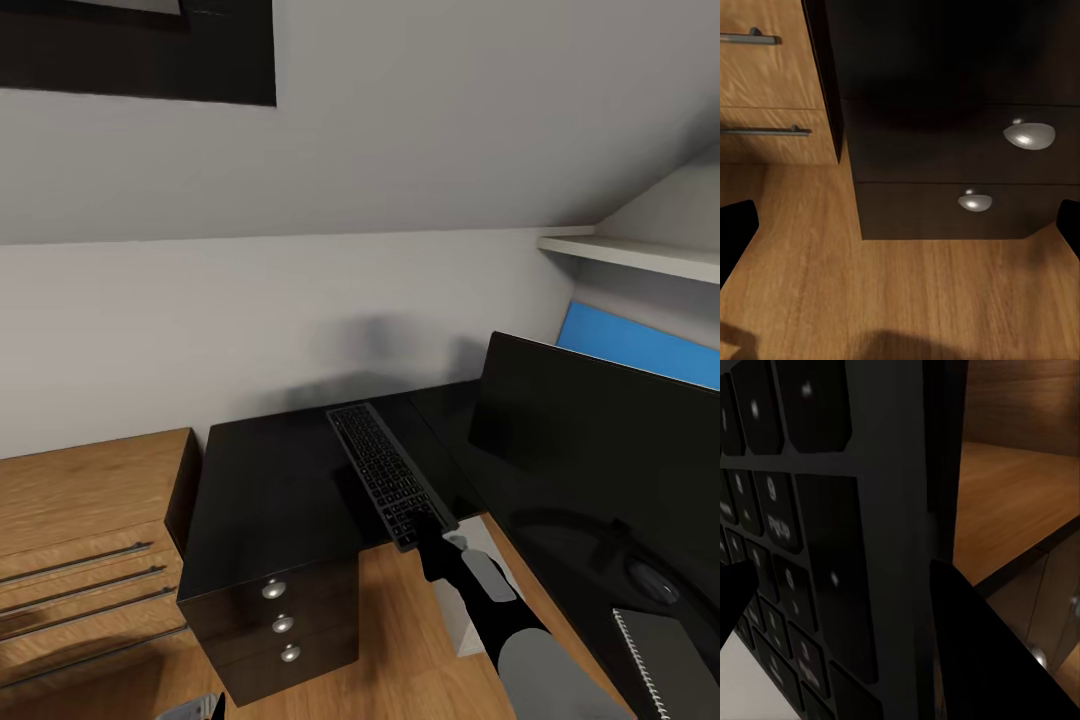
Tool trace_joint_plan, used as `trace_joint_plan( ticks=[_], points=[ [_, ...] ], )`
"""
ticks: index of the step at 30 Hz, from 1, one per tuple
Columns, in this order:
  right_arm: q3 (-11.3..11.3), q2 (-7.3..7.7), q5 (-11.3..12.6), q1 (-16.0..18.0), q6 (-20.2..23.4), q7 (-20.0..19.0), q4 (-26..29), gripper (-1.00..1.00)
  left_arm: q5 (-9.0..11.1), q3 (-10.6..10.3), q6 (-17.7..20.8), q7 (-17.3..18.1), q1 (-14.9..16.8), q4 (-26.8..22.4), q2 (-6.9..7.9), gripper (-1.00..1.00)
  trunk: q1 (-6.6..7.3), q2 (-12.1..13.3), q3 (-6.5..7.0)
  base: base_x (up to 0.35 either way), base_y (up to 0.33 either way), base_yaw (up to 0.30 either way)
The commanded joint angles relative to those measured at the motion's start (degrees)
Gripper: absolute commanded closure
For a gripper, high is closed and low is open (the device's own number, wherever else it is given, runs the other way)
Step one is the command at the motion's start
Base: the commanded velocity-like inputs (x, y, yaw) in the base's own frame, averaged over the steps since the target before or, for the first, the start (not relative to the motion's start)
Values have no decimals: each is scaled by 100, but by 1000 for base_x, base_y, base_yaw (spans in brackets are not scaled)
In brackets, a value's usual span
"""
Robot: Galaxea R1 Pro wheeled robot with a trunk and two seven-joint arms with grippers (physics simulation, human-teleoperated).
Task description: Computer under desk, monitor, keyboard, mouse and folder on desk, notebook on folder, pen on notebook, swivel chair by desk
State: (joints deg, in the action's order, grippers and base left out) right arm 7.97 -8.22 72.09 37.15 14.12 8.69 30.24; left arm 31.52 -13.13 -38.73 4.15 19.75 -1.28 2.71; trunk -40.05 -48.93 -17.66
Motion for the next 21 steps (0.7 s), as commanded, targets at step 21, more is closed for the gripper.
trace_joint_plan(
  ticks=[21],
  points=[
    [31,-5,67,3,29,19,-9,100,57,-23,-18,51,3,5,1,-100,-1,-6,-7,-35,0,0]
  ],
)
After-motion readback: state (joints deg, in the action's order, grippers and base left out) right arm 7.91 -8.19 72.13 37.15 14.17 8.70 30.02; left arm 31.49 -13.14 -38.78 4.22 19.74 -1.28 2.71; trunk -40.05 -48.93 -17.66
